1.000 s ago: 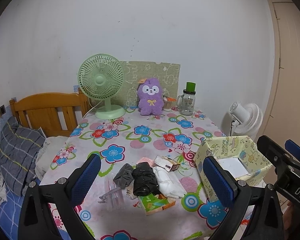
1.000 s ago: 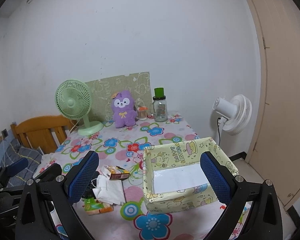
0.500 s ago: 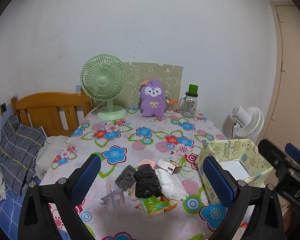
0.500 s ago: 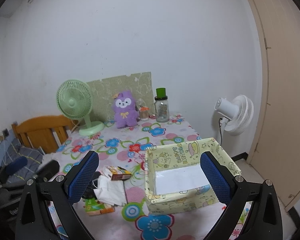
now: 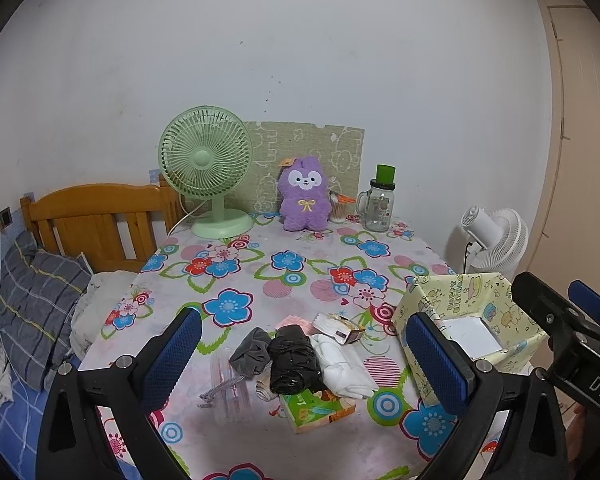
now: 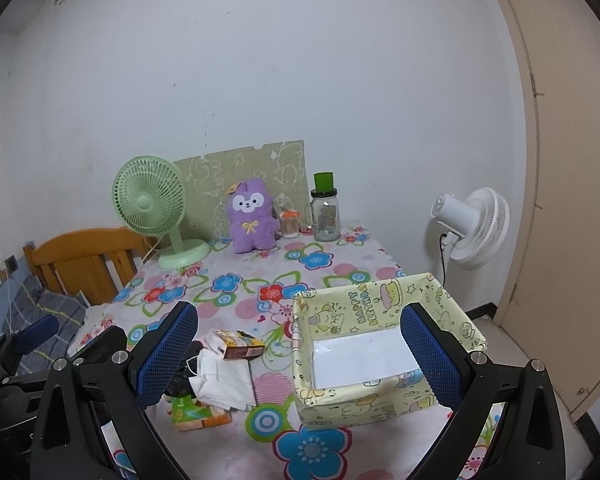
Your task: Organize soft objects
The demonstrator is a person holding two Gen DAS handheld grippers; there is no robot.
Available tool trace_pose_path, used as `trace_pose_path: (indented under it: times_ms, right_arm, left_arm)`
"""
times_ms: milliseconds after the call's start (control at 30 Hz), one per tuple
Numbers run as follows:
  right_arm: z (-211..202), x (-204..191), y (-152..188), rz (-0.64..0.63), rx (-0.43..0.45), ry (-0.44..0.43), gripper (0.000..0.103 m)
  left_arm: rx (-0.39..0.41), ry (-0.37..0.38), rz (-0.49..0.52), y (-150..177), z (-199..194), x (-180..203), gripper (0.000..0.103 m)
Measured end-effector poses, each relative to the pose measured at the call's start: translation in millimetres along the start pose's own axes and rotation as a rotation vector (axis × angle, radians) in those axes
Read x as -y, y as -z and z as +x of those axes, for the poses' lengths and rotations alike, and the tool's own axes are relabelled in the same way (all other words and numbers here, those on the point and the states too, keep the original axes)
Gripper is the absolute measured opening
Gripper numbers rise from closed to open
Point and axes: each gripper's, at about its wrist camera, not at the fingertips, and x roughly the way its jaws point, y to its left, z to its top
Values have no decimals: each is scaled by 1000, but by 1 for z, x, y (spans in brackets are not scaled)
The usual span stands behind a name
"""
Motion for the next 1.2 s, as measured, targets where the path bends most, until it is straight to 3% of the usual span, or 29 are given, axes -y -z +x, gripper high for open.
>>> trace_pose_path:
  times_ms: [767, 1200]
  right_arm:
    - [15, -8, 4, -3, -18, -23, 103]
    - [50, -31, 16, -2, -75, -60, 103]
  left_arm:
    - [-16, -7, 0, 0, 11, -7, 103]
    - [-65, -34, 23, 5, 43, -21, 101]
